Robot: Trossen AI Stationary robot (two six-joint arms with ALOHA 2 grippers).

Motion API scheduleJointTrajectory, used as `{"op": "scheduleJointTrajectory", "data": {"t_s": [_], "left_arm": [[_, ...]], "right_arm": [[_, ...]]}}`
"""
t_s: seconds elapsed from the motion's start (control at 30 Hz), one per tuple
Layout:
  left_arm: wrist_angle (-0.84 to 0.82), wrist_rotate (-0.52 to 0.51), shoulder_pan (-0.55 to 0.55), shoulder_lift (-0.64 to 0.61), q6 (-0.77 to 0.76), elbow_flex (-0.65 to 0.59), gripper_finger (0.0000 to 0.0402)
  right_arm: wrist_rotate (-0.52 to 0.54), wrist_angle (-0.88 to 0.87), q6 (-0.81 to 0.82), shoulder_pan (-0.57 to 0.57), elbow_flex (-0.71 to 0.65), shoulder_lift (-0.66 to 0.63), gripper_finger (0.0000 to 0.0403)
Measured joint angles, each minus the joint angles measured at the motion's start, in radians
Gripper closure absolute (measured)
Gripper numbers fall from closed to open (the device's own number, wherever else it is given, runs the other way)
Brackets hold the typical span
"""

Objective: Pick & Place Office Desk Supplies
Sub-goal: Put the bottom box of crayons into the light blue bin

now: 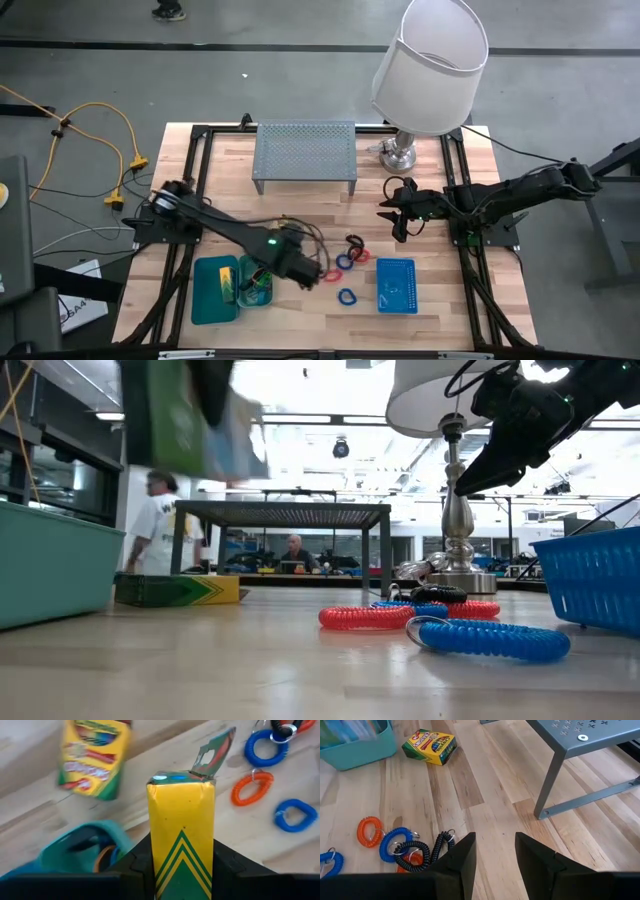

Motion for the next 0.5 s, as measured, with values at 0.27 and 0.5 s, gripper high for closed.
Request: {"op": "scheduleJointTrajectory", "data": {"t_s": [0.27, 0.5], "left_arm": [[-0.085, -0.005, -0.036, -0.051, -0.064, 0.000, 0.0292], [-0.082, -0.002, -0.048, -0.051, -0.131, 0.000, 0.0292]], "right_arm": [[0.000, 0.001, 0.000, 0.000, 0.000, 0.000, 0.0279], [0.000, 0.000, 0.000, 0.000, 0.000, 0.000, 0.0279]]}}
